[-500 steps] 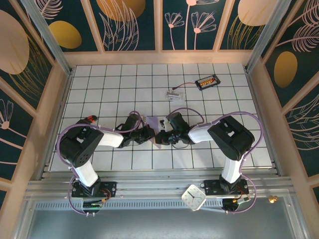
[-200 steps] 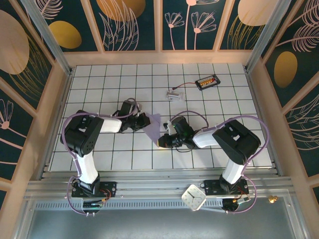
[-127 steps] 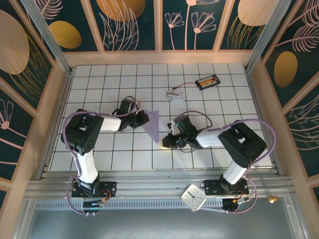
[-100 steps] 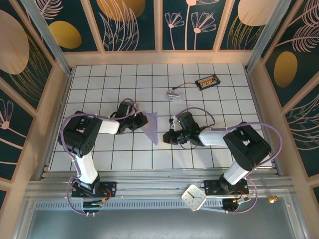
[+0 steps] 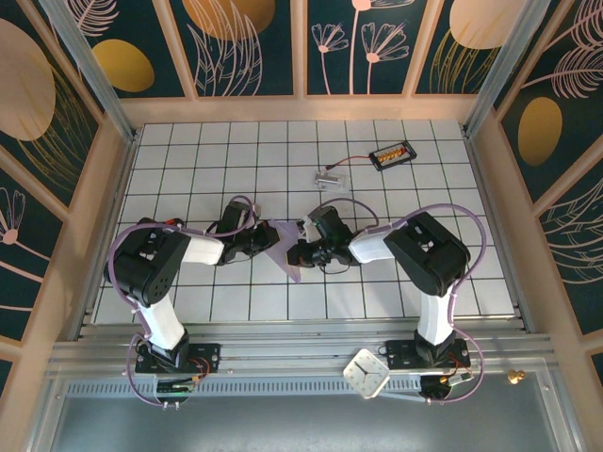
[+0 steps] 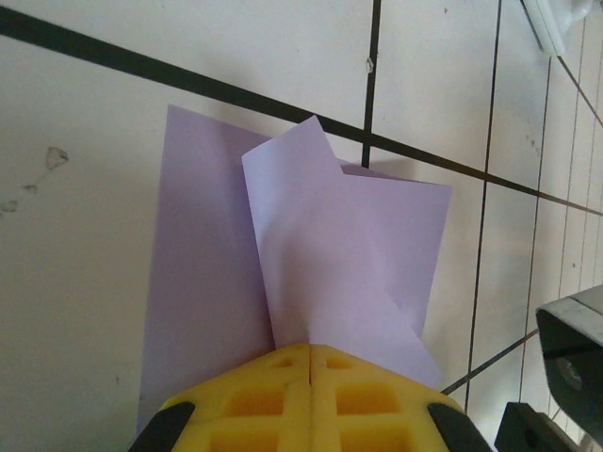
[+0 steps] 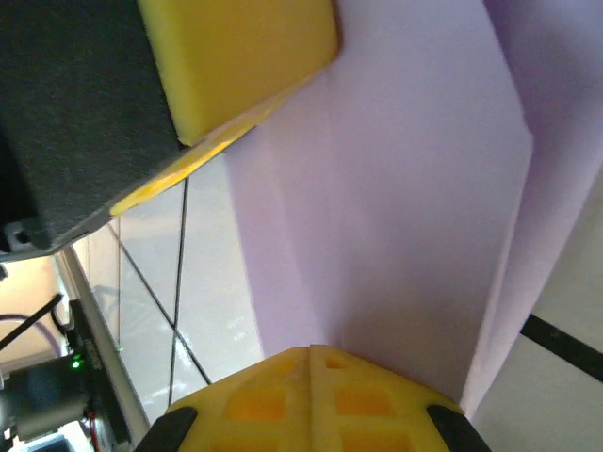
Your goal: Fold a paper plane with a square sheet of paper (pick it up from the middle)
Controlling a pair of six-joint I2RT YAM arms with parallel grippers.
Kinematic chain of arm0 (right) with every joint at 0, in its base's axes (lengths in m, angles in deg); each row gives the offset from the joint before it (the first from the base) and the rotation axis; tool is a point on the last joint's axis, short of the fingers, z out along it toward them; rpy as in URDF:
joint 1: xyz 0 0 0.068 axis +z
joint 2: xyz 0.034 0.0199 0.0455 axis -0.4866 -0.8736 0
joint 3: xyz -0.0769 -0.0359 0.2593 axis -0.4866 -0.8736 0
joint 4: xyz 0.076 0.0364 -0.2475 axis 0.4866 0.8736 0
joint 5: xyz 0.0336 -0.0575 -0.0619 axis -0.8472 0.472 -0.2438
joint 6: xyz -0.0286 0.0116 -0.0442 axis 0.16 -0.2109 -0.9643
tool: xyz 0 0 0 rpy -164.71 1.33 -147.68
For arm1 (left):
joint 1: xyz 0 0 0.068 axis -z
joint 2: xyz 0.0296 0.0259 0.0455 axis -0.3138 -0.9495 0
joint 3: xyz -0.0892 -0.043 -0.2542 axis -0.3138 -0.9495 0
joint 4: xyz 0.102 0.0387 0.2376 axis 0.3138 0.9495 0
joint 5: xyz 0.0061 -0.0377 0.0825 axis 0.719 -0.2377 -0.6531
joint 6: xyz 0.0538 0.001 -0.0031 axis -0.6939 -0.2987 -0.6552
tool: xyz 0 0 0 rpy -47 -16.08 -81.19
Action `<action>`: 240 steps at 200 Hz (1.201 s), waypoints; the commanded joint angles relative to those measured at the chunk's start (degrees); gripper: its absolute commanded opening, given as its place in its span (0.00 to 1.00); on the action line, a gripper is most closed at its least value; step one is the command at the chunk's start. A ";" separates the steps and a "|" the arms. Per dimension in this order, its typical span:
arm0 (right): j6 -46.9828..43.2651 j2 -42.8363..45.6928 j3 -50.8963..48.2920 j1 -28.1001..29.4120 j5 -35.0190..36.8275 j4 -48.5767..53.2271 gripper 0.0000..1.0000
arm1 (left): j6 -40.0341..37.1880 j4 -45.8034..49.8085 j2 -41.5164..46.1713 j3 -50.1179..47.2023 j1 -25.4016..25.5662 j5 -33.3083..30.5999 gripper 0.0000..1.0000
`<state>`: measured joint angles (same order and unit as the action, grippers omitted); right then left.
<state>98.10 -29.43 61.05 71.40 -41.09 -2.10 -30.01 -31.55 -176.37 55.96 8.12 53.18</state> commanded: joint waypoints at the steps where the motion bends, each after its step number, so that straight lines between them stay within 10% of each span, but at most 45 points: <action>1: -1.71 -1.04 -3.17 -0.45 2.21 3.65 0.00 | -0.87 5.73 0.39 0.35 0.52 -1.36 0.03; 240: -1.18 4.92 -14.06 -0.20 9.23 15.45 0.00 | -8.82 15.20 -9.33 16.45 -4.09 -6.47 0.03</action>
<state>97.97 -22.48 51.72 71.12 -35.67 -3.89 -36.85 -17.17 -183.30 70.12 7.42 56.77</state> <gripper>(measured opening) 0.057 0.056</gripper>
